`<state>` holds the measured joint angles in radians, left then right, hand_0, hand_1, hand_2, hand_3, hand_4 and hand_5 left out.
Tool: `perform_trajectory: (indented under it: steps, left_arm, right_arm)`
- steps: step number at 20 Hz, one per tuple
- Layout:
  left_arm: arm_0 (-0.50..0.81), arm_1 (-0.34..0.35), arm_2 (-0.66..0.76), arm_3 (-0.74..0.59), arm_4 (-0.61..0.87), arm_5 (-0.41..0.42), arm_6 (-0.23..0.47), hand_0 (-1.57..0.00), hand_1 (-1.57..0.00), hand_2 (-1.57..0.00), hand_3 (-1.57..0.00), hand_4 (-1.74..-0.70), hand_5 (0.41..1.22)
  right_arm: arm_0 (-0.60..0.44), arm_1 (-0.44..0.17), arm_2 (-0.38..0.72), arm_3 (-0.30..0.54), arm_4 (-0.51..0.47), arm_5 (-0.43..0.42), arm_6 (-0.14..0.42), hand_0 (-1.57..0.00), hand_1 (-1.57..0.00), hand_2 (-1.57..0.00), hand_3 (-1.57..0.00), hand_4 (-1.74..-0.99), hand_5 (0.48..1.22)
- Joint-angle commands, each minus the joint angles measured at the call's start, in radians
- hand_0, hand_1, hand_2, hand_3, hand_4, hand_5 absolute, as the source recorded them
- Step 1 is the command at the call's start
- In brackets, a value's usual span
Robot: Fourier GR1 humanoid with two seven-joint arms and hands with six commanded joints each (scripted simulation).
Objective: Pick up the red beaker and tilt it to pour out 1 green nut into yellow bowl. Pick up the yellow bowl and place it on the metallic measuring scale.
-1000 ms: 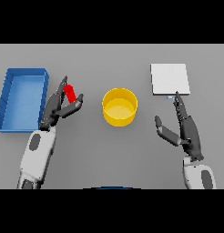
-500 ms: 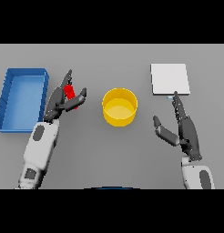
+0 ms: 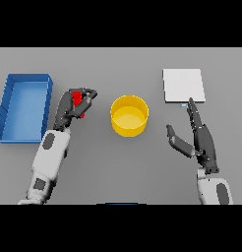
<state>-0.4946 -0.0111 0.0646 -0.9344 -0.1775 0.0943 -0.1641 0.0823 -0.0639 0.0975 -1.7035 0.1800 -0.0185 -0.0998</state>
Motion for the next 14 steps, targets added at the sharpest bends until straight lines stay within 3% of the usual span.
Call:
perform_trajectory:
  steps: [1, 4, 9, 14]
  left_arm:
    - [0.001, -0.001, 0.001, -0.005, -0.007, 0.013, 0.009, -1.34, -1.34, -1.35, -1.34, -1.51, 1.132]
    - [-0.002, -0.002, 0.002, -0.019, 0.025, 0.013, -0.004, -1.45, -1.45, -1.46, -1.45, -1.62, 1.117]
    - [-0.001, 0.024, -0.033, -0.107, 0.033, 0.034, -0.003, -1.53, -1.53, -1.53, -1.53, -1.70, 1.098]
    - [-0.033, 0.095, -0.163, -0.213, -0.086, 0.033, 0.127, -1.56, -1.56, -1.56, -1.56, -1.73, 1.113]
  right_arm:
    - [-0.005, 0.003, 0.001, 0.007, 0.001, -0.001, 0.022, 0.00, 0.00, 0.00, 0.00, -1.296, 0.681]
    - [-0.016, 0.004, 0.006, 0.033, 0.012, 0.000, 0.002, 0.00, 0.00, 0.00, 0.00, -1.288, 0.679]
    - [-0.020, -0.001, 0.010, 0.016, 0.023, -0.003, 0.001, 0.00, 0.00, 0.00, 0.00, -1.258, 0.669]
    - [-0.012, -0.005, 0.020, 0.023, 0.058, -0.017, 0.000, 0.00, 0.00, 0.00, 0.00, -1.247, 0.685]
